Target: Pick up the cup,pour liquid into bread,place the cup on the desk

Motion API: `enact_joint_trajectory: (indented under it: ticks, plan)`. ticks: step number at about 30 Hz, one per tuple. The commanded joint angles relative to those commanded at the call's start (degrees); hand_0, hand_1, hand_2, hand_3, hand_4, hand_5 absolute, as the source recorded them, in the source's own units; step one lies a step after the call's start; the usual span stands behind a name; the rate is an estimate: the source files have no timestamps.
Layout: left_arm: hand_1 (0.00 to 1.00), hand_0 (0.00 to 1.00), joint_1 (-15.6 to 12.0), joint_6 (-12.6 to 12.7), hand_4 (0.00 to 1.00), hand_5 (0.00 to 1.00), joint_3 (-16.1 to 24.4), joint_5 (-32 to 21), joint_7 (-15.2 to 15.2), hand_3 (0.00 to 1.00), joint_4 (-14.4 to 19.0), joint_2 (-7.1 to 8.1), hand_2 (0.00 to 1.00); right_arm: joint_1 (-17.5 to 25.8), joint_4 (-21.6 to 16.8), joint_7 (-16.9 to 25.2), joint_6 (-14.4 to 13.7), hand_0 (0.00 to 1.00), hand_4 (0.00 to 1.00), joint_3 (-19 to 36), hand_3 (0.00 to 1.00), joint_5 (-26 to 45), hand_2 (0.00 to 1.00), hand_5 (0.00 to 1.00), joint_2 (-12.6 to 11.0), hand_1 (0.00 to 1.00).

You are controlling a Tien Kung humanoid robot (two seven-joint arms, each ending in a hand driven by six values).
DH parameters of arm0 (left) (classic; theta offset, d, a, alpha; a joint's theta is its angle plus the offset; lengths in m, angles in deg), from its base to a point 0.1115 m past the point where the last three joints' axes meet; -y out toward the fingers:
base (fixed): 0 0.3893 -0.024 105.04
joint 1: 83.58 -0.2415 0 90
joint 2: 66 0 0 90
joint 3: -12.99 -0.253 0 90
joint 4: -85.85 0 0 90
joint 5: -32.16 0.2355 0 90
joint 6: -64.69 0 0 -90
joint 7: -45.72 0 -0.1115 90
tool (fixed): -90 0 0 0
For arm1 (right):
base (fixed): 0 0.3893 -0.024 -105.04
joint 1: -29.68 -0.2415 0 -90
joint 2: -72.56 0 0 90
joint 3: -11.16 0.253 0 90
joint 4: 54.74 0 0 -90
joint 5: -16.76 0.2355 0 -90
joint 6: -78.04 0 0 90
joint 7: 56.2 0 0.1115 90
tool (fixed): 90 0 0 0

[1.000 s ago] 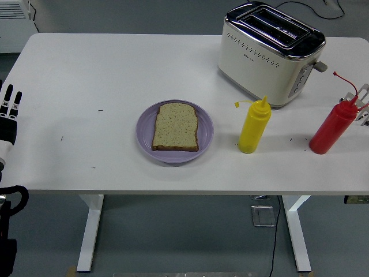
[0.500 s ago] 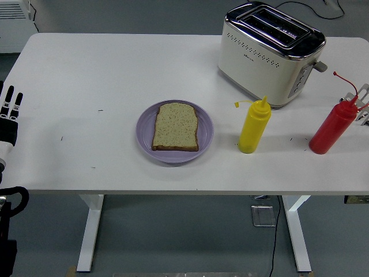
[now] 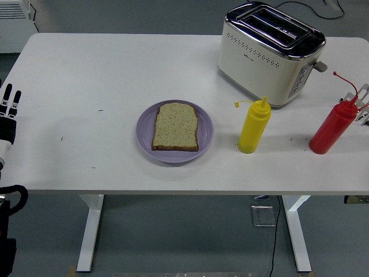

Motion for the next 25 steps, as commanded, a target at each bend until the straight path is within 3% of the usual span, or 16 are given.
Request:
enact_joint_trajectory:
  ticks: [25]
  plan:
    - [0.736,0.785,0.1,0.0,0.508,0.998,0.1,0.0,0.0,0.694,0.1,-0.07,0.737,-0.1,0.1,-0.2,-0.1,0.769,0.51,0.0,0.723,-0.1,0.718,0.436,0.3,0.716]
